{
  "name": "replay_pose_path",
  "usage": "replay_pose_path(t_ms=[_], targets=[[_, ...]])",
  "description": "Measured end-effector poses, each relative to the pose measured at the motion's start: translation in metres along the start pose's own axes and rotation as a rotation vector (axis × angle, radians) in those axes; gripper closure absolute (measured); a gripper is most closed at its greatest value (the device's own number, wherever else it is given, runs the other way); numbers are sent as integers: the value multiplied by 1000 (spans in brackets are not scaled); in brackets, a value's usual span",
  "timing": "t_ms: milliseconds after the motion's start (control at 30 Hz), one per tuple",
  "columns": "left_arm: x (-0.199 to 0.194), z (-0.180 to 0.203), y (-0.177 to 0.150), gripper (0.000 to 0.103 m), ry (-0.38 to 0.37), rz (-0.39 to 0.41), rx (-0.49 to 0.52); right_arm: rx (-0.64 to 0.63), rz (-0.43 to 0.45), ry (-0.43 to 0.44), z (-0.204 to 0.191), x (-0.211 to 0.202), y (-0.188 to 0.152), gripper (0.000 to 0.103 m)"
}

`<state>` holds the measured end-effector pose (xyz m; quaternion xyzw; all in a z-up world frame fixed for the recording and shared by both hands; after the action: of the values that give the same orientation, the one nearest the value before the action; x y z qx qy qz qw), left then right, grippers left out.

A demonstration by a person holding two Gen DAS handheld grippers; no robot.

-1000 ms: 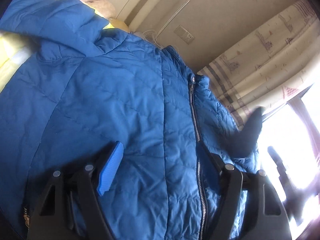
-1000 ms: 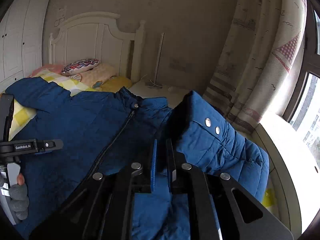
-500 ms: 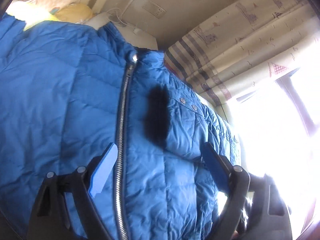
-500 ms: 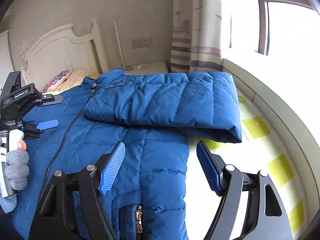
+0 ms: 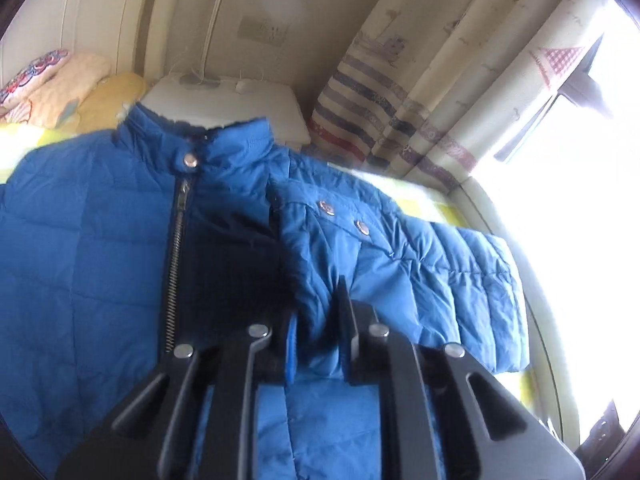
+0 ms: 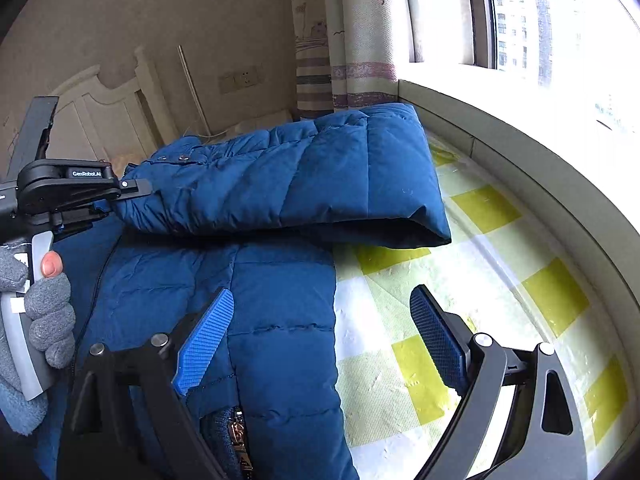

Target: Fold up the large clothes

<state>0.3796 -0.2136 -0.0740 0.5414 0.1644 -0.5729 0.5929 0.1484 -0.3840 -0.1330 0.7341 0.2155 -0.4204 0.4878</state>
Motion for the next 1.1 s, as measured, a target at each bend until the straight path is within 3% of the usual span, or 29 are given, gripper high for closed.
replay_pose_path(t_ms=[167, 333, 433, 600, 700, 833, 1000, 1100], targets=[[-88, -23, 1, 90, -42, 144, -3, -8, 9, -9, -3, -1, 0, 16], [-154, -76, -8, 90, 0, 216, -49, 3, 7, -3, -1, -1, 0, 16], [-157, -118, -20, 90, 76, 188, -86, 0, 1, -6, -2, 1, 2, 16], [-123, -196, -44, 90, 161, 82, -216, 6, -5, -5, -2, 3, 4, 16], [-112, -226, -62, 90, 136, 65, -276, 3, -7, -9, -2, 4, 6, 16], [-111, -228, -76, 90, 159, 80, -261, 6, -17, -36, -4, 5, 9, 16], [-135, -202, -94, 90, 230, 144, -232, -85, 72, -50, -29, -14, 35, 16], [-152, -188, -108, 90, 263, 198, -220, -149, 80, -32, -51, -12, 59, 26]])
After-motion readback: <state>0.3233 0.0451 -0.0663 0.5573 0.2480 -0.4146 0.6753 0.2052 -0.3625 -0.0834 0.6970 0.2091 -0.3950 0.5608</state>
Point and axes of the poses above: each gripper's, at about its wrist camera, not at the fingertips, and x roughly the way its jaws point, z to its right, y to its top, the point moved 1 cm from there along x, roughly the way its jaws point, and after that the axes turned 15 degrees about -z, right-handed, at the moved point
